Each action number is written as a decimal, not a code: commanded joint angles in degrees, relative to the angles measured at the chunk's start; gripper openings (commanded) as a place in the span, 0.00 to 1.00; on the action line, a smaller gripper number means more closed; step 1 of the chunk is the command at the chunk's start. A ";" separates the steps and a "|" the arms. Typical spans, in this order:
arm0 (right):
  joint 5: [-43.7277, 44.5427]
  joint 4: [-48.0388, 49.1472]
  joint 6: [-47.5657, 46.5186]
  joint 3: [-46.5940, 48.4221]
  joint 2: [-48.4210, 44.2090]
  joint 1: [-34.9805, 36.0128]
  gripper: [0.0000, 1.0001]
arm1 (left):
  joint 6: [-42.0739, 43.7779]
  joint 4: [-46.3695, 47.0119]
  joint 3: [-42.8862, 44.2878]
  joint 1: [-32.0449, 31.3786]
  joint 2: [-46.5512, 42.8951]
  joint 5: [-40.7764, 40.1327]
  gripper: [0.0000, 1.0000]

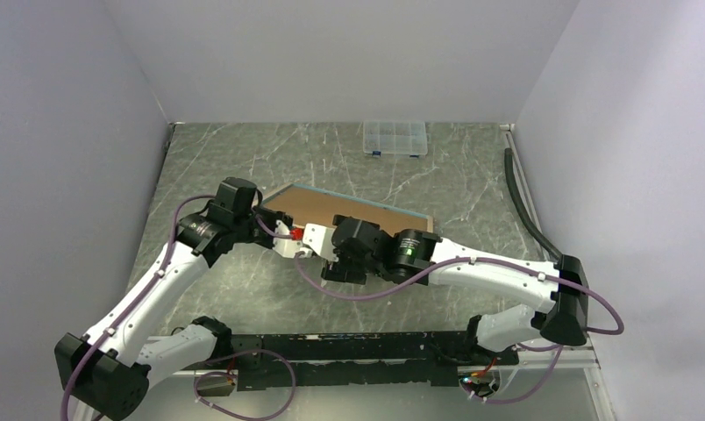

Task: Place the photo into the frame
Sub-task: Turn over the photo frame at the center of the board.

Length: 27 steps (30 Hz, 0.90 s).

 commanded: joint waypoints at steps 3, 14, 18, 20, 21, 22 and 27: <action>10.66 12.18 -4.70 -2.14 -1.62 -0.49 0.62 | -8.53 -2.83 2.13 -0.13 -1.67 6.50 0.28; 6.47 15.54 0.81 -1.16 -3.63 -3.22 0.18 | -11.56 -0.08 2.05 -0.13 -7.76 7.40 0.81; -1.98 11.64 7.20 3.56 -3.55 -8.72 0.16 | -15.26 4.34 1.80 -0.04 -12.15 5.86 0.95; -7.49 9.67 9.73 7.09 -2.74 -11.25 0.15 | -17.85 4.68 3.34 -0.04 -13.28 5.58 0.95; -10.24 8.78 11.18 8.25 -2.09 -12.69 0.15 | -19.37 4.36 4.60 -0.04 -13.33 5.14 0.95; -12.65 7.67 12.74 10.15 -1.14 -14.00 0.14 | -20.88 3.98 6.17 -0.04 -13.09 4.66 0.95; -26.05 0.50 19.81 24.18 5.99 -19.02 0.11 | -28.59 2.20 13.95 0.05 -11.17 2.08 0.95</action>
